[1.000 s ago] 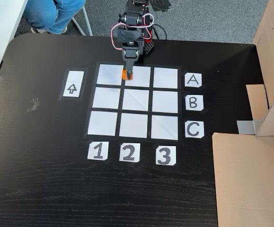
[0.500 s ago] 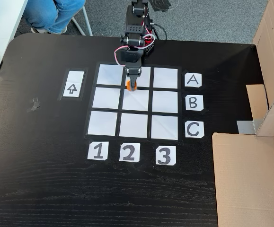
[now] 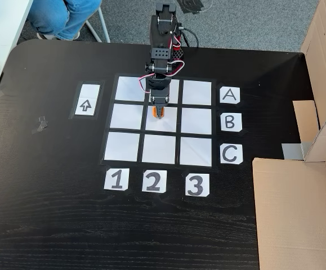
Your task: Pick up the round, orange token and place it in the grid on square B2.
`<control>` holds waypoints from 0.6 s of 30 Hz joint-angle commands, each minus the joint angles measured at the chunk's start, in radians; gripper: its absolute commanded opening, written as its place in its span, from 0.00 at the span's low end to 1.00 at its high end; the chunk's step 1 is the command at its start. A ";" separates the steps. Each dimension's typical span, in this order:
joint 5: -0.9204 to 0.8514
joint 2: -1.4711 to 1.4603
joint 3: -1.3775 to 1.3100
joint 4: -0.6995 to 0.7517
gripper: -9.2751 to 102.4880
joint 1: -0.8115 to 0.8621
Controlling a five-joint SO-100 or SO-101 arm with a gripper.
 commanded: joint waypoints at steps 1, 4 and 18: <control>0.031 -0.002 0.008 -0.011 0.07 -0.017; 0.046 -0.008 0.023 -0.025 0.07 -0.017; 0.061 -0.075 0.044 -0.091 0.07 -0.018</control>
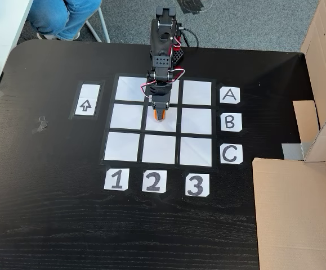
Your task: Pick up the round, orange token and place it in the grid on square B2.
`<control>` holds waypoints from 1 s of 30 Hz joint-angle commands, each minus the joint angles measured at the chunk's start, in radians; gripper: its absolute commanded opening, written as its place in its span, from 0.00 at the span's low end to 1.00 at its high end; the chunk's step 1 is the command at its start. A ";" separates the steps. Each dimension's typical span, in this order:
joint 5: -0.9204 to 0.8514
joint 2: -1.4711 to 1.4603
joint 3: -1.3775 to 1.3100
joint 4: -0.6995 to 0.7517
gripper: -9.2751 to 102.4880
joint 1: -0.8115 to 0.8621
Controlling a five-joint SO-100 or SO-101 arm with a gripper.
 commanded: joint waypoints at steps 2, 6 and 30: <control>0.008 -0.002 0.006 -0.011 0.10 -0.006; 0.009 0.002 0.015 -0.006 0.29 -0.003; -0.009 1.138 0.948 -0.476 0.68 0.206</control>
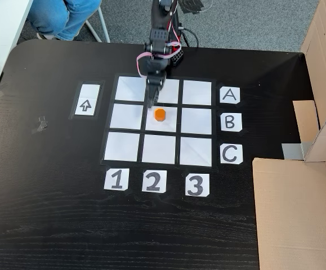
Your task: Pick up the round, orange token and place it in the grid on square B2.
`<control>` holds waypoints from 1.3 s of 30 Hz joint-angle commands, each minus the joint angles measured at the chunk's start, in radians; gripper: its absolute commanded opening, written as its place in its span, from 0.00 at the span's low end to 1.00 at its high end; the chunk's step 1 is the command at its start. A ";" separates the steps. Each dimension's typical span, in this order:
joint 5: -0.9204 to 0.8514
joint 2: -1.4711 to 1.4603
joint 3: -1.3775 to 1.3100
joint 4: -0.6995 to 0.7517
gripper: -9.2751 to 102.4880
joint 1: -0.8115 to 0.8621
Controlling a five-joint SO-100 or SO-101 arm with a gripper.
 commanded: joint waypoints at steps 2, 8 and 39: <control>-0.020 0.433 0.207 -0.026 0.68 0.094; -0.041 0.888 0.364 0.012 0.61 0.407; -0.029 1.186 0.621 -0.123 0.07 1.634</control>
